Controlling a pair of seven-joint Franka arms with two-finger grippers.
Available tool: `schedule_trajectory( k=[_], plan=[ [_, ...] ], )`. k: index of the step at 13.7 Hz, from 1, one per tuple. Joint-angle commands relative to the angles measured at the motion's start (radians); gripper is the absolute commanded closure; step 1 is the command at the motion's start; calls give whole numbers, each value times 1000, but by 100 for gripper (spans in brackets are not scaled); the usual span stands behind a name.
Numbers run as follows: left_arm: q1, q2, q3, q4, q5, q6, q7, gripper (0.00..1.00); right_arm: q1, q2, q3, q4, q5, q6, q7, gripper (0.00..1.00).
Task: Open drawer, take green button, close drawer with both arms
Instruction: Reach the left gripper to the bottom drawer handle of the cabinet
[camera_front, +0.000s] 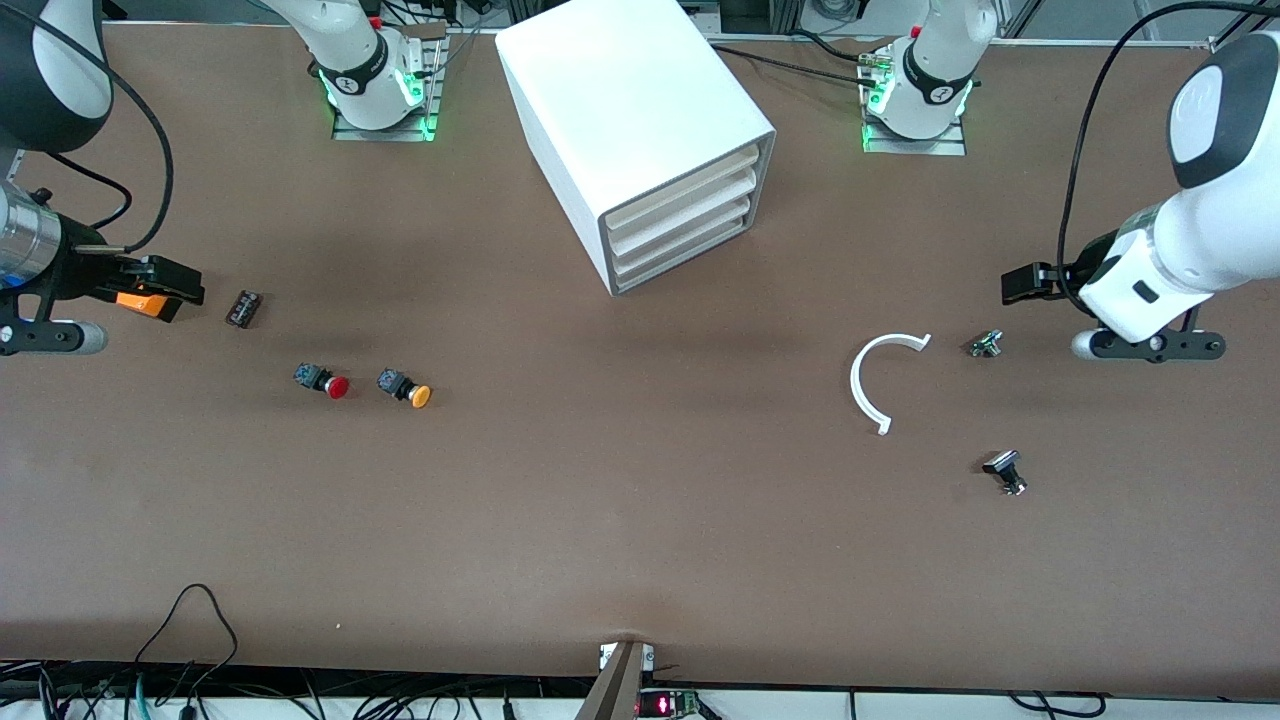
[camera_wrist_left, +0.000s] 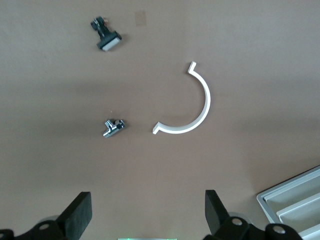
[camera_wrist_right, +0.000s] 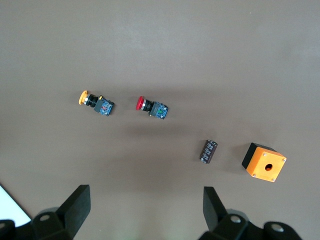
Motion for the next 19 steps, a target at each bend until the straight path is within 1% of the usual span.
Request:
schedule_trajectory(
  k=[1, 4, 7, 9, 11, 13, 14, 16, 19],
  plan=[
    [8, 32, -9, -18, -72, -34, 69, 1, -4, -1, 4, 6, 17, 3, 6, 0],
    [8, 72, -9, -115, -246, -26, 86, 1, -1, -1, 4, 6, 17, 6, 4, 0],
    [-3, 119, -9, -179, -427, -22, 128, 1, -3, -1, 4, 6, 18, 7, 6, 0],
    [-21, 150, -9, -224, -520, 32, 222, 1, -6, 0, 4, 6, 18, 7, 6, 0],
    [-42, 184, -26, -271, -603, 55, 320, 1, -1, 14, 4, 6, 18, 9, 6, 0],
    [-53, 214, -43, -345, -681, 121, 417, 1, -1, 23, 7, 6, 21, 9, 3, 0],
    [-70, 230, -44, -389, -726, 179, 492, 1, -6, 23, 7, 6, 38, 9, 3, 0],
    [-113, 250, -44, -463, -809, 274, 596, 1, -20, 28, 1, 6, 102, 9, -14, 0],
    [-130, 264, -82, -524, -910, 303, 667, 1, -30, 55, 5, 6, 110, 9, -51, 0]
  ],
)
